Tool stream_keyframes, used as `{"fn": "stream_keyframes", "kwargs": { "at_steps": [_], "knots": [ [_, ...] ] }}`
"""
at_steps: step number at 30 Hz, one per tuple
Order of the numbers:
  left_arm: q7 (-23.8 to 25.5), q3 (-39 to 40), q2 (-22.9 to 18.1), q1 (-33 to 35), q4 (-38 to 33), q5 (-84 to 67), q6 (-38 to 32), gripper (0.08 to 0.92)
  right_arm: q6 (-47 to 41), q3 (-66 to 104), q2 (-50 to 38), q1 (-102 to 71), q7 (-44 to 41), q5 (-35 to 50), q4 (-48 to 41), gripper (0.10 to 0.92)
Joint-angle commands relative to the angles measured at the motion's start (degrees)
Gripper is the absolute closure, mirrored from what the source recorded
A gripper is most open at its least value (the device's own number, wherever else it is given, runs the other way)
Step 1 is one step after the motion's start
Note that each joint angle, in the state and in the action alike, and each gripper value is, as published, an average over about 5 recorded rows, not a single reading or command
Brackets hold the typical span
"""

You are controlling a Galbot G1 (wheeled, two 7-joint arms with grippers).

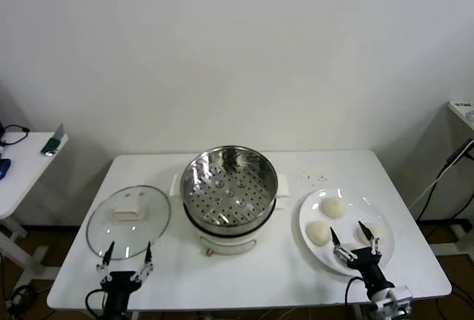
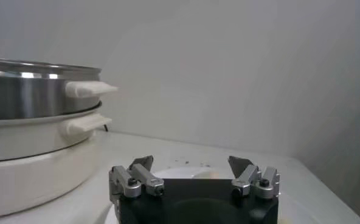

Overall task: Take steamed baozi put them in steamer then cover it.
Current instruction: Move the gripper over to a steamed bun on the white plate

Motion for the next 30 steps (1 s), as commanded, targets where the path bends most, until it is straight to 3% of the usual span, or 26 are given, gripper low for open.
{"fn": "stream_keyframes", "kwargs": {
  "at_steps": [1, 6, 15, 23, 30],
  "knots": [
    [-0.04, -0.05, 0.07, -0.01, 0.03, -0.01, 0.0, 0.177, -0.35, 0.02, -0.18, 0.25, -0.98, 0.41, 0.25, 0.203],
    [-0.11, -0.16, 0.19, -0.25, 0.21, 0.29, 0.24, 0.177, -5.73, 0.39, -7.8, 4.82, -5.53, -3.38, -0.25, 0.203],
    [0.97, 0.35, 0.76, -0.36, 0.57, 0.89, 0.56, 0.177, -16.61, -5.69, -32.51, 20.58, -25.02, -5.82, -8.07, 0.203],
    [0.93, 0.08, 0.56, -1.02, 0.2, -1.58, 1.51, 0.177, -16.65, -33.03, -44.6, 48.42, -43.21, -12.09, -20.45, 0.203],
    [0.76, -0.6, 0.71, -1.18, 1.27, -2.54, 1.47, 0.177, -15.91, -65.14, -45.12, 75.76, -48.79, -11.33, -28.53, 0.203]
  ]
}}
